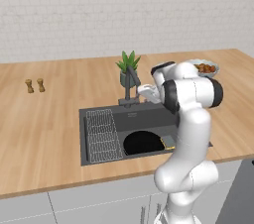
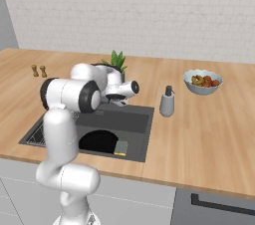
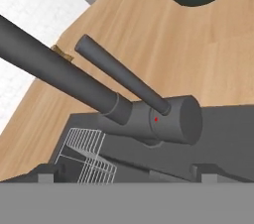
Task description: Pick the pan and sponge and place them into the sink. Then turn on the water.
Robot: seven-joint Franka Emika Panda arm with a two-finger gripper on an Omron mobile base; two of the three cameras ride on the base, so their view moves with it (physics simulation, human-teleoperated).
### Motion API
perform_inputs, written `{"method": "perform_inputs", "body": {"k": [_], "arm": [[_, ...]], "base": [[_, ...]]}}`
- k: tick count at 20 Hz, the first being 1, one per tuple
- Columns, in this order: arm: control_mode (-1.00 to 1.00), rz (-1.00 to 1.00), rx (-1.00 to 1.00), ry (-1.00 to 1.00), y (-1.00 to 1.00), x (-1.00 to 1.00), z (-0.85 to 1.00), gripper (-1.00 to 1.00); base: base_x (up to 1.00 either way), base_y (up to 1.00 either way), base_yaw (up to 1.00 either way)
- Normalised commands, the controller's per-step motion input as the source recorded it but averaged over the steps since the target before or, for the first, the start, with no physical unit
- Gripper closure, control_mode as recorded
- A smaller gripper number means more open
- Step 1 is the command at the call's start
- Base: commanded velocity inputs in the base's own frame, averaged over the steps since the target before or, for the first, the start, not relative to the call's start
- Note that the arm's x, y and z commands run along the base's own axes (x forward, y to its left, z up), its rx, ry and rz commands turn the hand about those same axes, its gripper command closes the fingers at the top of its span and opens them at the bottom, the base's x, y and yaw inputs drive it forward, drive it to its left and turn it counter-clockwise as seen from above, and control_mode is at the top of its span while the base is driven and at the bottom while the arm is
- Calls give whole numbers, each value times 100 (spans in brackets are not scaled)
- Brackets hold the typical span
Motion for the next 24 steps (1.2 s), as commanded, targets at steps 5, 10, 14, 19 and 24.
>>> {"method": "perform_inputs", "body": {"k": [5,10,14,19,24], "arm": [[-100,0,1,0,1,27,-15,-100],[-100,0,1,0,0,24,-18,-100],[-100,0,1,0,1,20,-14,-100],[-100,0,1,0,5,18,-10,-100],[-100,0,0,0,6,16,-11,-100]], "base": [[0,0,0],[0,0,0],[0,0,0],[0,0,0],[0,0,0]]}}
